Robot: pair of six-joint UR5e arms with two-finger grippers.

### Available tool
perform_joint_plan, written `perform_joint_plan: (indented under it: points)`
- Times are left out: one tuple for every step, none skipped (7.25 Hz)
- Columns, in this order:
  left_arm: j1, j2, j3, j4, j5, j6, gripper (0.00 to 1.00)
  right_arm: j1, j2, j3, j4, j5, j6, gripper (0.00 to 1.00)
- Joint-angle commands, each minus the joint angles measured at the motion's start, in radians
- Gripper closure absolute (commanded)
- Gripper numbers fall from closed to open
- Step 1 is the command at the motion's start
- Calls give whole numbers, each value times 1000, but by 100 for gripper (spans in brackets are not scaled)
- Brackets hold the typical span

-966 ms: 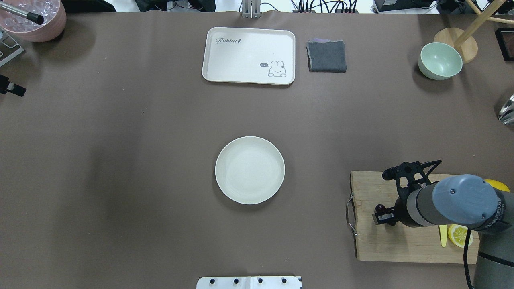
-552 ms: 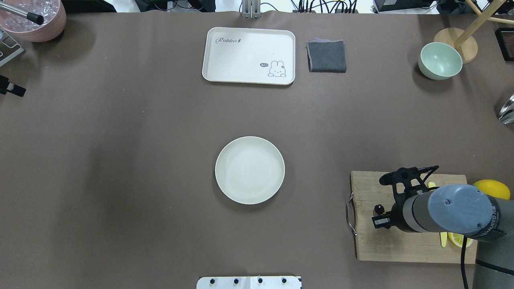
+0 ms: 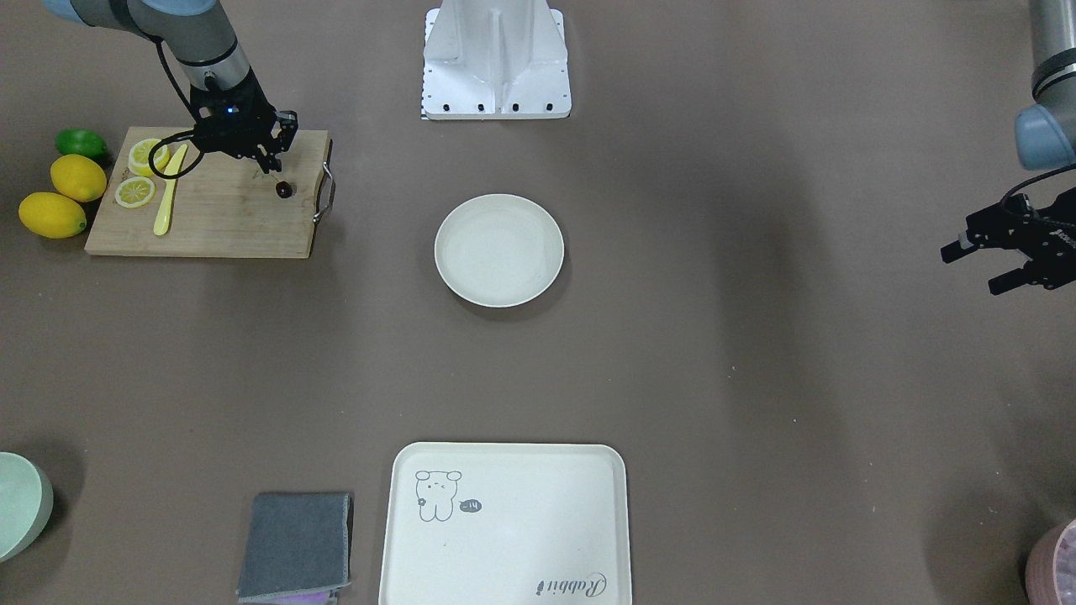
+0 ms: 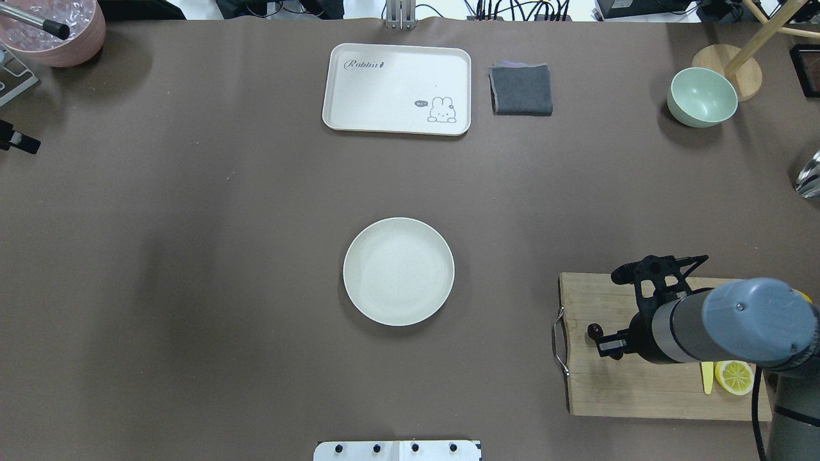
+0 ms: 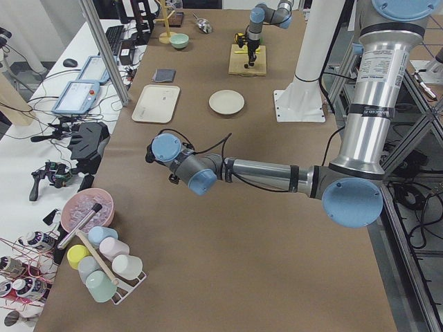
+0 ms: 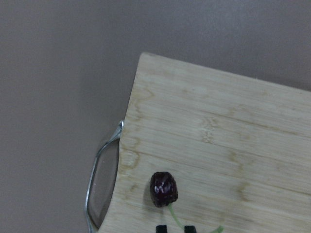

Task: Place red cherry on plate
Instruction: 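Close the right gripper on the pair of dark cherries, then lift the cherries with the right gripper and carry them over the white bowl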

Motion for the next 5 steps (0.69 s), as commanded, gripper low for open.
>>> perform_joint_plan:
  points:
    - [1,0,-2,0,-2,-2,2,185,-9,64,-7,211,-13,100]
    - [0,0,0,0,-2,-2,2,295,-3,65,-7,318,-57,100]
    - [1,-1,-2,0,-2,-2,2,396,5,67,-34,400,-114,100]
    - [1,-3,0,0,-2,-2,2,476,50,67,-130,460,-187,100]
    - [1,-3,-2,0,-2,-2,2,518,154,67,-291,483,-226,100]
